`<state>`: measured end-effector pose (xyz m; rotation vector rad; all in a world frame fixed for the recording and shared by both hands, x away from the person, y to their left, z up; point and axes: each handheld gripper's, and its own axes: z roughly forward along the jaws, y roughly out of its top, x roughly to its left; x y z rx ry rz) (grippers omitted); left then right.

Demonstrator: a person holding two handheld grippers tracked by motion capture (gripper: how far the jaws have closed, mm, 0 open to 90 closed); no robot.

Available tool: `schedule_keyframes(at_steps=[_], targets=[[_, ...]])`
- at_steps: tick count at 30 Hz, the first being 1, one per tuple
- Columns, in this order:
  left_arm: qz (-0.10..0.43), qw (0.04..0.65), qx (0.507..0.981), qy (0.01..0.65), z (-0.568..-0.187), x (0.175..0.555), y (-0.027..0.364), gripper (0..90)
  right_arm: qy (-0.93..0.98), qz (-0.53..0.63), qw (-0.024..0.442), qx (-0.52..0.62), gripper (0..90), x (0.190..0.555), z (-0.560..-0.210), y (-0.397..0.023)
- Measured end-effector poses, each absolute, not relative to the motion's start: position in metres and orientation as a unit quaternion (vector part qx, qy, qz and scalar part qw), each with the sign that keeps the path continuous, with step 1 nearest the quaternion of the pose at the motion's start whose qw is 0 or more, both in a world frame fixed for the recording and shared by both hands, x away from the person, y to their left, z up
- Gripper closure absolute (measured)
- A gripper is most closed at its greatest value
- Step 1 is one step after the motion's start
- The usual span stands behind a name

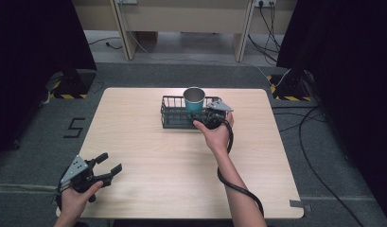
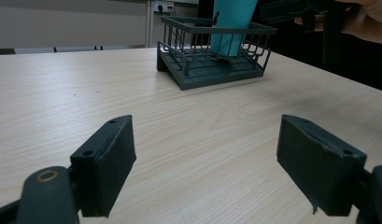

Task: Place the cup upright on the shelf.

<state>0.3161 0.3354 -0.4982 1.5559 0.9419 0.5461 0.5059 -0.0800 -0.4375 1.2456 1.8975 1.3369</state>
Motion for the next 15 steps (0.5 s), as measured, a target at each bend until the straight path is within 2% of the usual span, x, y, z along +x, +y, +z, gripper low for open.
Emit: schedule_keyframes(at_steps=[15], targets=[[0.235,0.580,0.669,0.402,-0.498,0.316,0.335,18.7,0.695,0.493,0.246,0.462,14.2,0.486,-0.437,-0.097]])
